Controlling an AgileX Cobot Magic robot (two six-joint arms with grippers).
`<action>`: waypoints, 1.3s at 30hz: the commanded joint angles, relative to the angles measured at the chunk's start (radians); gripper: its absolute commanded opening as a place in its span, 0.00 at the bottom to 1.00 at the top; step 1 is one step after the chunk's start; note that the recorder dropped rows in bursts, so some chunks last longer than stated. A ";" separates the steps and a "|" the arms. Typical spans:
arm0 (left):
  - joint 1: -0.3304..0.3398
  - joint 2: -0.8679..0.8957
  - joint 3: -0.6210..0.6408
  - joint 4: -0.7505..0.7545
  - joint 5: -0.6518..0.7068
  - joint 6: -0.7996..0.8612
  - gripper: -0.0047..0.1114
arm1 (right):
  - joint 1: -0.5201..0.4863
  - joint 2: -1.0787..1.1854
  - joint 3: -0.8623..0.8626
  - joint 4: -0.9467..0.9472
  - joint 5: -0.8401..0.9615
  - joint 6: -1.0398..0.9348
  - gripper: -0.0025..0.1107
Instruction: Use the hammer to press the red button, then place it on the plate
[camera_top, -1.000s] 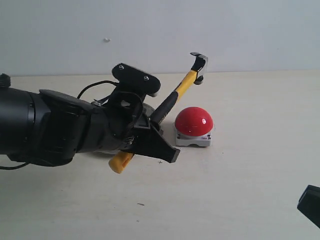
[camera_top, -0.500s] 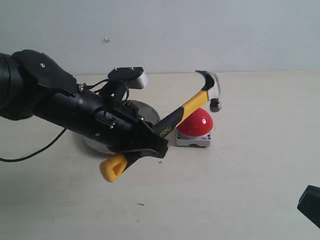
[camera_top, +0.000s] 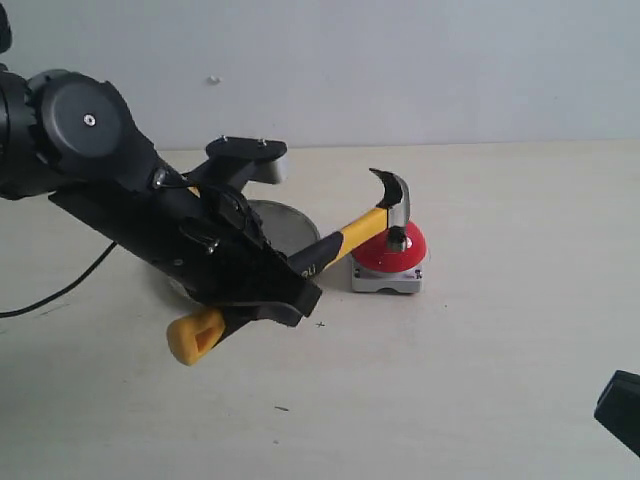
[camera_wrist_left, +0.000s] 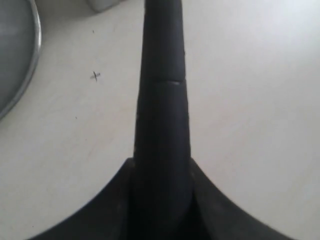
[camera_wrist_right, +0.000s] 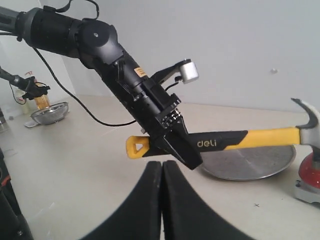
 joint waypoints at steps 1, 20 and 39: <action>-0.015 -0.118 -0.021 -0.002 -0.165 -0.047 0.04 | 0.000 -0.005 0.004 -0.002 -0.001 -0.004 0.02; -0.144 -0.067 -0.021 0.537 -0.281 -0.602 0.04 | 0.000 -0.005 0.004 -0.004 -0.001 -0.004 0.02; -0.144 -0.115 -0.077 0.581 -0.270 -0.622 0.04 | 0.000 -0.005 0.004 -0.004 -0.001 -0.004 0.02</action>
